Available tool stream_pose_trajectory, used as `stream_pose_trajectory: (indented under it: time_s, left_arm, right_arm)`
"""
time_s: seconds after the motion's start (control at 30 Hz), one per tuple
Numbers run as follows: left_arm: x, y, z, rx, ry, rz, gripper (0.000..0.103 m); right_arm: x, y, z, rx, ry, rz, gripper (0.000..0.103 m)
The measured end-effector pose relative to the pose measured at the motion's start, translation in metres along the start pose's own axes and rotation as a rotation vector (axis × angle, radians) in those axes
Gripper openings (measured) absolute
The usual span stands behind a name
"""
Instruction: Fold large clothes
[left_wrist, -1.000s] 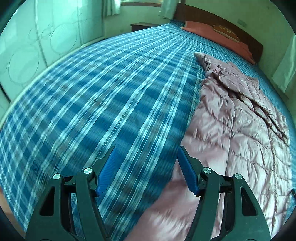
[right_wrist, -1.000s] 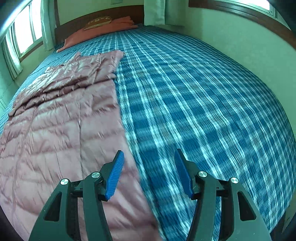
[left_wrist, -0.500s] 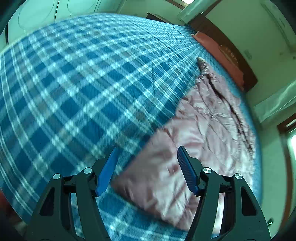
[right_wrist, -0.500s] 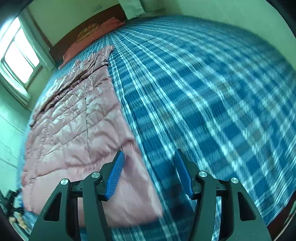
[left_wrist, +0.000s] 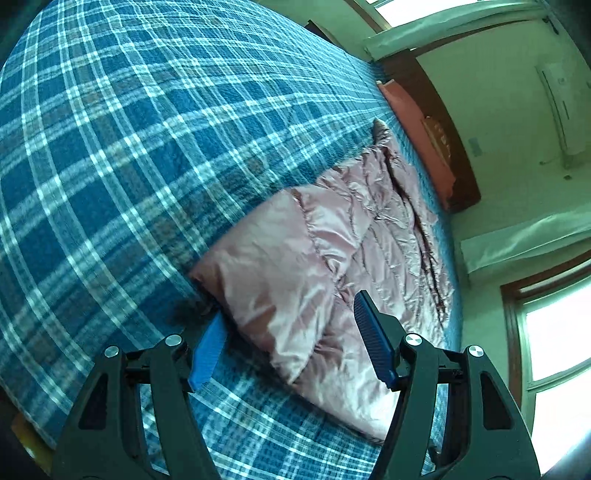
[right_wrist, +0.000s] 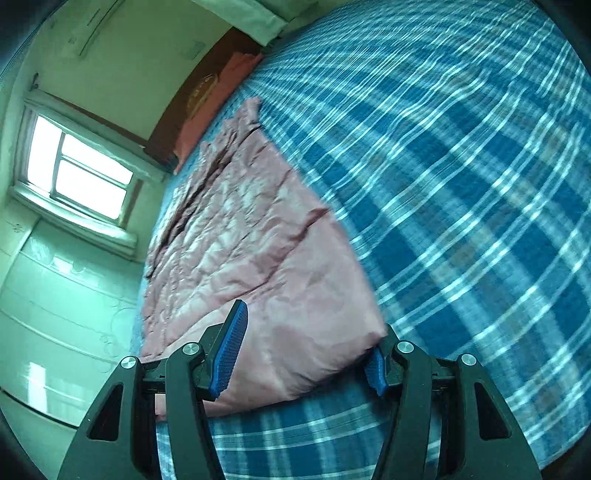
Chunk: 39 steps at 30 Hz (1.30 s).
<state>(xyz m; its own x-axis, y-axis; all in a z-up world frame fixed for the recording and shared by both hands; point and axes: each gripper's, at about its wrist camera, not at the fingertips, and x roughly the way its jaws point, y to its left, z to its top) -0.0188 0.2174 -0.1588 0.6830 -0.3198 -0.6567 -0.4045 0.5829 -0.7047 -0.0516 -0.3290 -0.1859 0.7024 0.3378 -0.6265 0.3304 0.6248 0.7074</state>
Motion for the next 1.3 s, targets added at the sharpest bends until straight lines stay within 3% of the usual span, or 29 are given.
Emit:
stream_pose_trajectory:
  time_s: [0.1, 0.3, 0.37, 0.5, 0.67, 0.7, 0.73, 0.9, 1.3]
  left_arm:
    - [0.007, -0.001, -0.006, -0.014, 0.036, -0.029, 0.066]
    - [0.018, -0.013, -0.005, 0.009, 0.017, -0.032, 0.066]
    - [0.023, -0.018, -0.005, 0.032, 0.014, -0.032, 0.057]
    - [0.031, -0.023, -0.006, 0.055, 0.033, -0.028, 0.043]
    - [0.033, -0.025, -0.004, 0.053, 0.024, -0.034, 0.043]
    - [0.033, -0.027, -0.003, 0.064, 0.024, -0.038, 0.037]
    - [0.033, -0.028, -0.003, 0.077, 0.022, -0.039, 0.025]
    - [0.027, -0.032, -0.001, 0.104, 0.004, -0.062, 0.014]
    - [-0.01, -0.042, -0.01, 0.156, -0.025, -0.094, 0.012]
  right_arm:
    - [0.003, 0.007, -0.006, -0.015, -0.003, 0.009, 0.058]
    - [0.012, 0.016, -0.005, -0.001, -0.012, 0.037, 0.057]
    - [0.016, 0.021, -0.005, 0.001, -0.014, 0.046, 0.055]
    - [0.028, 0.028, -0.005, -0.02, -0.016, 0.032, 0.03]
    - [0.029, 0.022, -0.001, 0.016, -0.033, 0.05, 0.017]
    - [0.029, 0.022, 0.001, 0.015, -0.038, 0.054, 0.016]
    - [0.027, 0.024, 0.002, 0.01, -0.045, 0.061, 0.016]
    - [0.016, 0.028, 0.002, -0.011, -0.073, 0.103, 0.013]
    - [-0.02, 0.031, -0.014, -0.042, -0.08, 0.178, 0.012]
